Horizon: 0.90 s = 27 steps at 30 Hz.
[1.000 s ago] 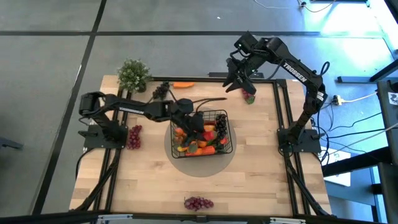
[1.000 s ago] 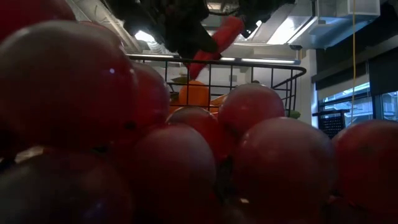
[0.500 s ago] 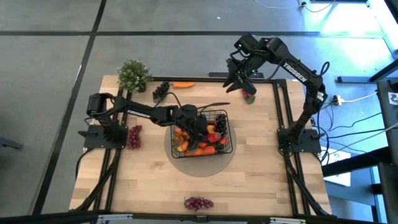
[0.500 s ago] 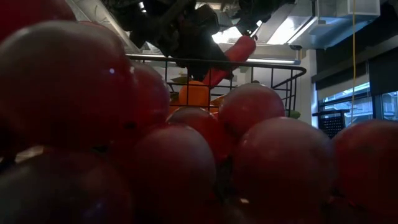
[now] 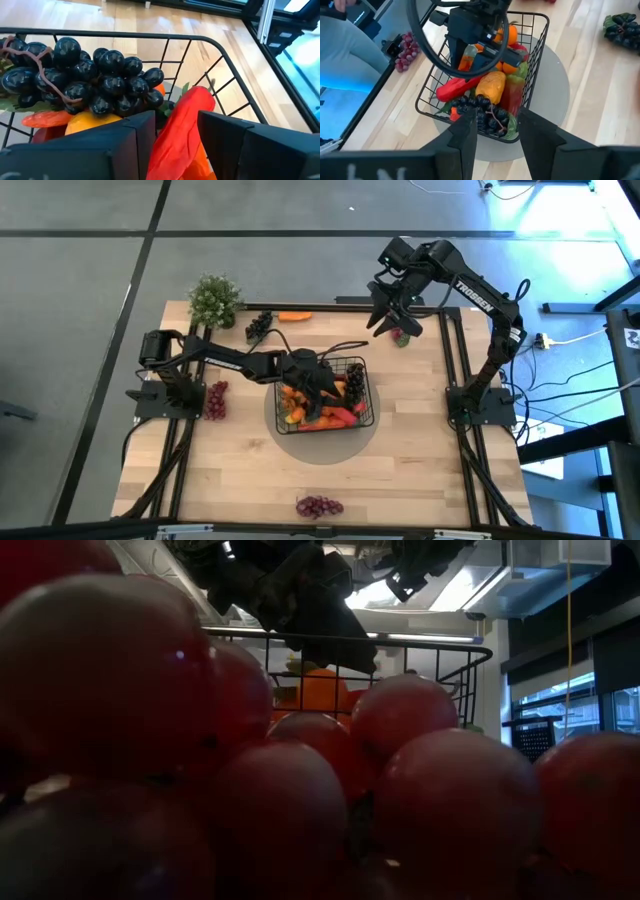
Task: Build produce basket
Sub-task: Put the yellow pepper into the wire basket
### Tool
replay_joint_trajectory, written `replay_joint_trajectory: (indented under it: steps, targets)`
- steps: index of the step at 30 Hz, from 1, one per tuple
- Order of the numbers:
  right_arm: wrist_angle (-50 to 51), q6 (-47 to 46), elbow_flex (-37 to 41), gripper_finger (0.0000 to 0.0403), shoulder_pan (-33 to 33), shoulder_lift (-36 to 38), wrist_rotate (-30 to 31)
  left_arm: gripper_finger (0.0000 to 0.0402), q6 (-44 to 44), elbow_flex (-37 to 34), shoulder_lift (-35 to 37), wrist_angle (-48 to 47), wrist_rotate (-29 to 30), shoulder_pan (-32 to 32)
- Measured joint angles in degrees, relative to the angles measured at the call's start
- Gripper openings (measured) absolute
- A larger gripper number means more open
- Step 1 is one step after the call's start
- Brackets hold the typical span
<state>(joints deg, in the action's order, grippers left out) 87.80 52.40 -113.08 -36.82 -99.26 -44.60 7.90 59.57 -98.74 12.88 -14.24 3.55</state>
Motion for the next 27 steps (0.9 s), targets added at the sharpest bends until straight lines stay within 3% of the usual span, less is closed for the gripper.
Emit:
replay_joint_trajectory:
  steps: [9,19,27]
  targets:
    - [-0.1,0.6,0.0,0.0129,-0.1,0.0,0.0,0.0135,-1.9,0.0,4.7,-3.7,0.6,3.8]
    - [-1.5,0.6,0.0,0.0129,-0.1,0.1,0.0,0.0136,-1.2,0.0,17.3,-17.7,9.4,14.0]
    - [-4.6,0.3,0.0,0.0129,-0.1,0.1,-0.1,0.0135,-2.6,0.0,19.3,-26.5,10.7,24.3]
